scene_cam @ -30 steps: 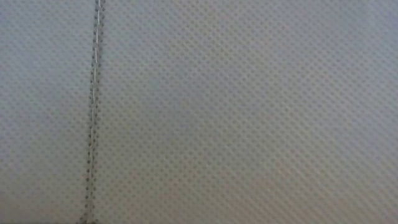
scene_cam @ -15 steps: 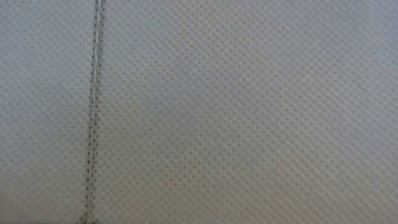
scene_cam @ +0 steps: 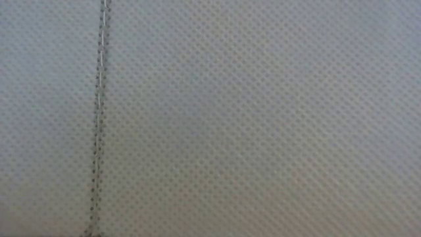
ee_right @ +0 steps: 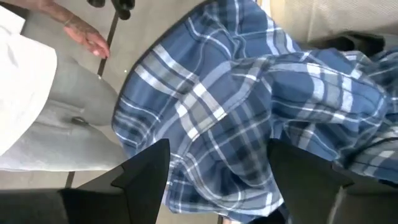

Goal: Sort clothes
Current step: Put the blue checkered polo shirt into the white laundry bin

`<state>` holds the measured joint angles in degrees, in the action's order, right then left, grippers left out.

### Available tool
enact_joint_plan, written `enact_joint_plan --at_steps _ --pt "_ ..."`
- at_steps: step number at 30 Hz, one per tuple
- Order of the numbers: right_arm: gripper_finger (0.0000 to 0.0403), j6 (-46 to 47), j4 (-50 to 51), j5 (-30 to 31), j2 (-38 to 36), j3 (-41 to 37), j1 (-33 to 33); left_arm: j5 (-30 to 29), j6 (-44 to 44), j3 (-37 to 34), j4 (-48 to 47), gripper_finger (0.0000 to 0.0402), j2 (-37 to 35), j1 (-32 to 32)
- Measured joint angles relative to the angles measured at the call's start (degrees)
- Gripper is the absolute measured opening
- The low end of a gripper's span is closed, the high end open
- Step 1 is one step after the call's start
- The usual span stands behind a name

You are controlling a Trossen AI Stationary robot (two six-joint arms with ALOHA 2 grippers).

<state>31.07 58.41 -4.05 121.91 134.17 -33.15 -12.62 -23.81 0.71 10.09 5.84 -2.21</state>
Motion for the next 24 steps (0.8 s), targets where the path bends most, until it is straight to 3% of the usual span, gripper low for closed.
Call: enact_joint_plan --at_steps 5,8,11,15,18,21,24 --pt "0.0267 -0.41 0.62 -0.04 0.74 0.00 0.14 0.00 0.01 0.00 -0.03 0.0000 -0.02 0.02" --pt "0.0247 -2.16 0.44 -0.04 1.01 0.00 0.42 0.00 0.00 0.00 -0.04 0.0000 0.00 0.01" --pt "0.0183 -4.55 -0.14 -0.80 2.15 0.02 0.48 0.00 0.00 0.00 -0.06 0.0000 0.00 0.01" --pt "0.0035 -7.55 -1.12 -5.67 2.83 -0.07 1.55 0.00 0.00 0.00 -0.10 0.0000 0.00 0.01" --pt "0.0016 -8.04 0.97 -8.47 1.57 0.73 4.26 0.00 0.02 0.00 -0.02 0.0000 0.00 -0.01" --pt "0.0004 -10.54 5.26 -3.49 -3.04 0.52 8.38 0.00 0.00 0.00 -0.07 0.0000 -0.01 0.00" --pt "0.0004 -12.68 7.90 7.37 -8.50 0.79 12.49 0.00 0.00 0.00 -0.03 0.0000 -0.02 0.01"
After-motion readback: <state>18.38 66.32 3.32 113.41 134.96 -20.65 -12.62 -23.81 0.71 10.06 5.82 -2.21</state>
